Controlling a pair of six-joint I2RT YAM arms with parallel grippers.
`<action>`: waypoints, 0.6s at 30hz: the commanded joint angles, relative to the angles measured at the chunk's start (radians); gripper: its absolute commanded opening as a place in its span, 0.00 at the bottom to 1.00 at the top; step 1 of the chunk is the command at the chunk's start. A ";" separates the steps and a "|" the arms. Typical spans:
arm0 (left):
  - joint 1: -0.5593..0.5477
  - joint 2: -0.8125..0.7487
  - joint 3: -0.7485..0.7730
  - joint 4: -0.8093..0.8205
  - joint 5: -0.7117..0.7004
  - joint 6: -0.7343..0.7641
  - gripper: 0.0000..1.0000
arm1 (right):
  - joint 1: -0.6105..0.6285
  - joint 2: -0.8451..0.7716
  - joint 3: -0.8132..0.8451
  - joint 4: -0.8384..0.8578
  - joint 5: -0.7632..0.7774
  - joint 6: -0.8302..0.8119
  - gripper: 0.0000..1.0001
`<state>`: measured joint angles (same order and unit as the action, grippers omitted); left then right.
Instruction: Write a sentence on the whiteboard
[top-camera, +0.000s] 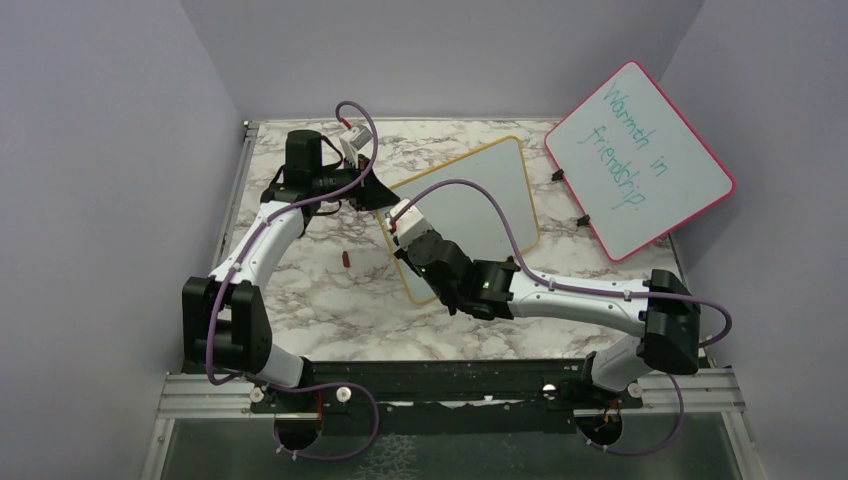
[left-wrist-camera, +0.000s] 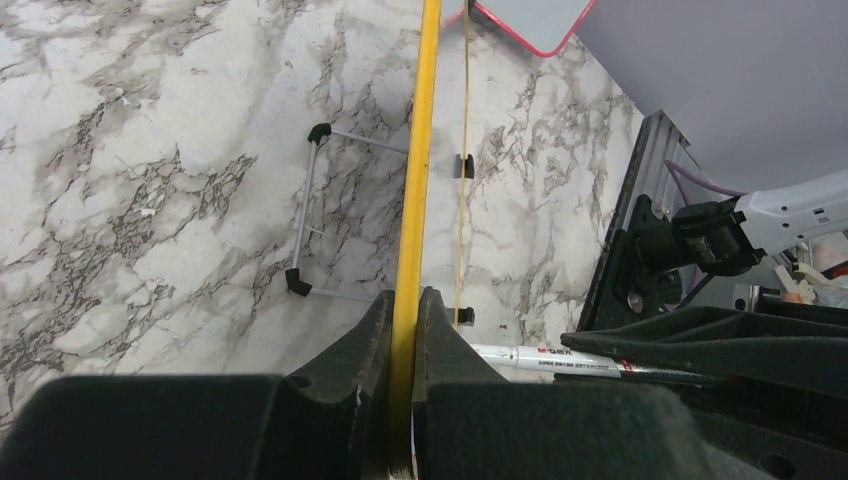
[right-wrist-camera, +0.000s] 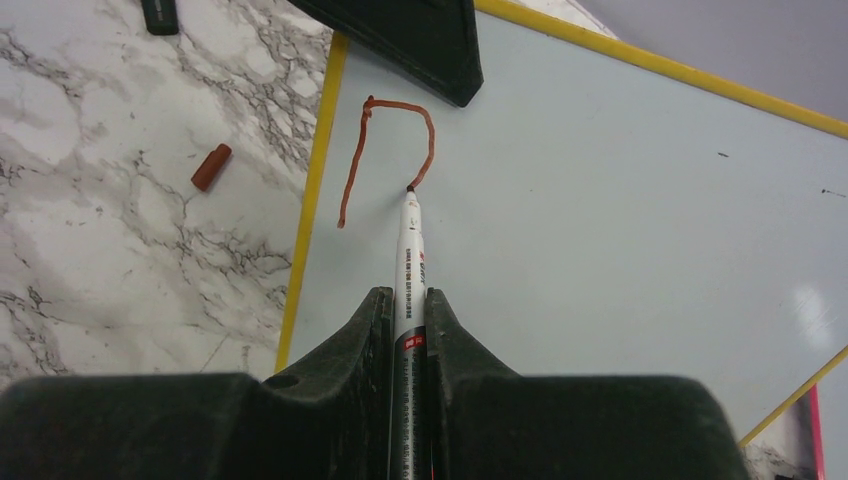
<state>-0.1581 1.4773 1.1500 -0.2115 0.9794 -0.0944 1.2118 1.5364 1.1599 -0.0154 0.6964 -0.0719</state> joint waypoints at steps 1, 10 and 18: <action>0.000 0.040 -0.012 -0.054 -0.148 0.085 0.00 | 0.002 -0.015 -0.011 -0.055 -0.049 0.028 0.00; 0.000 0.041 -0.012 -0.054 -0.148 0.084 0.00 | 0.003 -0.013 0.000 -0.080 -0.079 0.041 0.00; 0.000 0.041 -0.012 -0.054 -0.150 0.084 0.00 | 0.003 -0.012 0.008 -0.097 -0.104 0.046 0.01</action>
<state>-0.1570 1.4788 1.1500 -0.2115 0.9794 -0.0944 1.2118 1.5314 1.1599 -0.0639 0.6380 -0.0441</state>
